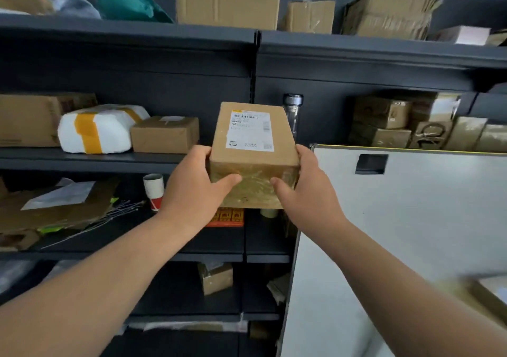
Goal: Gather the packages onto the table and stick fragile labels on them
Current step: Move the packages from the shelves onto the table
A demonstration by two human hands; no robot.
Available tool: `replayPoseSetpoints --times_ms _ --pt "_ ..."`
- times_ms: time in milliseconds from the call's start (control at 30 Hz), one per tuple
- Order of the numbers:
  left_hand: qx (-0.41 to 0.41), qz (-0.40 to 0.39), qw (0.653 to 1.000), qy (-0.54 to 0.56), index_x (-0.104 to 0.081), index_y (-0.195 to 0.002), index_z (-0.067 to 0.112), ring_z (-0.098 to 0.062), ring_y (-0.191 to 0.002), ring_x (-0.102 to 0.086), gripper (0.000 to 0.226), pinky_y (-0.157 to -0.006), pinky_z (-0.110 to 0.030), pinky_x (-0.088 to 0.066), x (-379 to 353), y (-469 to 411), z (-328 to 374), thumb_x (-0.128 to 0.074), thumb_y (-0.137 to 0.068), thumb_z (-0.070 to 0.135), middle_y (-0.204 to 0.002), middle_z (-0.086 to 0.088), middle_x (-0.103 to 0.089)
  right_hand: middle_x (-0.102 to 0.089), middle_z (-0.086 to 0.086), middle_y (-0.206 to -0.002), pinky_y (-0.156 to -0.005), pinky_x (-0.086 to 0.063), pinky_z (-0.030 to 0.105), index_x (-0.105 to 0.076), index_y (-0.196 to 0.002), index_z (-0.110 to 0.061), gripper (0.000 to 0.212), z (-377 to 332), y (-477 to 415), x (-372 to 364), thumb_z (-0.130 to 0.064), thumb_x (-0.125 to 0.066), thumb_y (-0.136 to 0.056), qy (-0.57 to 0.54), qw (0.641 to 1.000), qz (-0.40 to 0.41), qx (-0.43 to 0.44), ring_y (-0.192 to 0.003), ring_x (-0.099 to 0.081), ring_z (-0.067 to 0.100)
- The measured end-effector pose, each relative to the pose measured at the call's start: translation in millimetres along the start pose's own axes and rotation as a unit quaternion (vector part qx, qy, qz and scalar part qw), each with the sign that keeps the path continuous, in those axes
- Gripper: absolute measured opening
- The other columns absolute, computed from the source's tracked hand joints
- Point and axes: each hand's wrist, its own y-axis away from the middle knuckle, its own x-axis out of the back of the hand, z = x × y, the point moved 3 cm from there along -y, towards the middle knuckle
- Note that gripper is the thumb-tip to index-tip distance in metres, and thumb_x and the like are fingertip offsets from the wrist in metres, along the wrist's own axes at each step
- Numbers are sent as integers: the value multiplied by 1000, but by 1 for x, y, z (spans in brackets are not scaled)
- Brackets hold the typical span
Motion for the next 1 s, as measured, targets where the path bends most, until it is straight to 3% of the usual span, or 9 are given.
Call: replayPoseSetpoints --times_ms 100,267,367,500,800,900,1000 --pt "-22 -40 999 22 -45 -108 32 3 -86 -53 42 -65 -14 -42 -8 33 22 -74 -78 35 -96 19 -55 -50 -17 -109 -74 -43 22 -31 -139 -28 60 5 44 31 -25 -64 -89 11 999 22 -43 -93 -53 8" --pt "-40 -124 988 79 -45 -104 33 5 -86 -52 38 -62 -13 -39 -45 77 56 -73 -79 33 -94 20 -55 -50 -17 -102 -59 -38 15 -33 -136 -28 57 27 104 88 -26 -64 -88 66 991 55 -105 -85 -53 9" --pt "-46 -180 977 102 -46 -105 32 3 -87 -54 35 -63 -15 -43 -78 95 74 -72 -81 33 -96 19 -56 -51 -14 -103 -70 -41 28 -35 -135 -26 57 49 128 119 -30 -64 -87 105 981 63 -148 -90 -55 14" --pt "-40 -250 961 111 -49 -108 30 0 -87 -57 36 -70 -25 -53 -135 112 94 -72 -81 35 -97 19 -59 -55 -9 -104 -74 -43 30 -36 -136 -24 56 88 156 157 -31 -63 -87 121 969 64 -205 -93 -57 15" --pt "-9 -382 921 78 -46 -110 27 -13 -96 -58 36 -78 -30 -51 -321 148 137 -68 -83 37 -108 10 -58 -55 -11 -106 -73 -52 26 -39 -132 -26 52 247 186 235 -34 -64 -88 113 931 48 -343 -92 -56 9" --pt "18 -409 910 60 -47 -109 25 -15 -98 -58 35 -75 -27 -50 -393 155 147 -68 -83 36 -110 7 -58 -57 -10 -106 -81 -57 34 -39 -131 -27 51 315 182 260 -34 -65 -87 106 918 23 -381 -94 -59 10" --pt "41 -430 901 35 -46 -109 25 -15 -98 -58 35 -76 -27 -51 -463 161 158 -68 -84 36 -108 7 -57 -57 -10 -109 -81 -56 34 -38 -133 -26 52 381 178 282 -32 -64 -88 99 909 2 -405 -97 -58 11"
